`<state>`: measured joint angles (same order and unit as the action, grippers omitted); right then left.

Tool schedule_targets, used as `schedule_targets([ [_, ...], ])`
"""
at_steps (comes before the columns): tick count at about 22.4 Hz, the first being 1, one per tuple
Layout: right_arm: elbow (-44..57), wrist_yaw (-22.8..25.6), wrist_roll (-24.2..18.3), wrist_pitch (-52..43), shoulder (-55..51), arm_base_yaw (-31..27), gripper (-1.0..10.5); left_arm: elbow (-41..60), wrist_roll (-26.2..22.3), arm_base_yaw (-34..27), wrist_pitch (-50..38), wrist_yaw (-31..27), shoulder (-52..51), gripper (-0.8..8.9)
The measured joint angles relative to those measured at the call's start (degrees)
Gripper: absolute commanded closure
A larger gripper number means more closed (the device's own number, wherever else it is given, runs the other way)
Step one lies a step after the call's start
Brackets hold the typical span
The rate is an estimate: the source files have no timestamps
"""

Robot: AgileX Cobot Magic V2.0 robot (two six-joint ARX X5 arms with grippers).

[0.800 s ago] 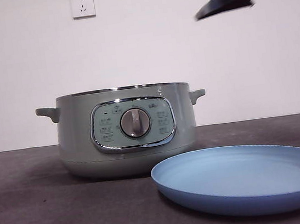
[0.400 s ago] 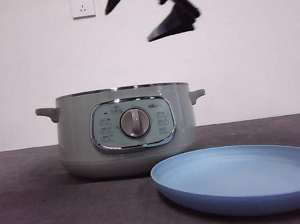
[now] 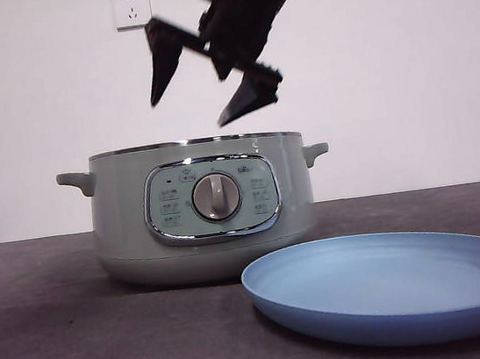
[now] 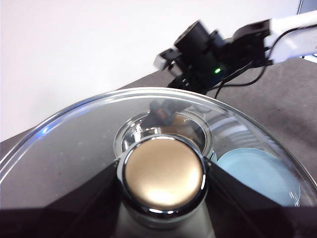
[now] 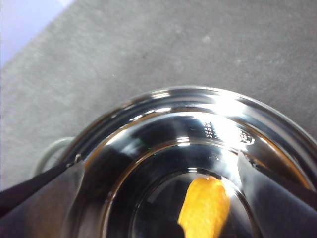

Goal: Take the corn out from the steamer,put the corn on the plate,close the lid

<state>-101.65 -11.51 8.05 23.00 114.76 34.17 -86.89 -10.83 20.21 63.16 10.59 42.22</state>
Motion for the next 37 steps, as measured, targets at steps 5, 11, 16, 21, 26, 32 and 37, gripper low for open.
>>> schedule_targets([
  [5, -0.5, 4.8, -2.1, 0.5, 4.7, 1.9, 3.8, 0.0, 0.0, 0.0, 0.7, 0.0, 0.6, 8.2],
  [11, -0.5, 12.3, -3.1, 1.2, 8.0, 3.5, 3.8, 0.0, 0.2, 0.0, 2.1, 0.0, 0.5, 8.2],
  [16, -0.5, 14.7, -3.2, 2.4, 9.0, 3.7, 4.2, 0.0, 0.4, 0.0, 2.1, 0.0, 0.6, 8.2],
  [21, -0.5, 14.7, -3.3, 3.4, 10.9, 4.1, 6.9, 0.0, 0.4, 0.0, 2.4, 0.0, 0.5, 8.2],
  [26, -0.5, 14.6, -3.4, 2.7, 10.9, 4.4, 9.6, 0.0, 0.4, 0.0, 2.9, 0.0, 0.5, 8.2],
  [32, -0.5, 14.6, -4.8, 5.2, 3.8, 4.8, 9.6, 0.0, 0.4, 0.0, 2.8, 0.0, 0.5, 8.21],
  [37, -0.8, 14.7, -7.5, 16.6, -13.0, 4.4, 9.6, 0.0, 0.4, 0.0, 1.1, 0.0, 0.7, 8.21],
])
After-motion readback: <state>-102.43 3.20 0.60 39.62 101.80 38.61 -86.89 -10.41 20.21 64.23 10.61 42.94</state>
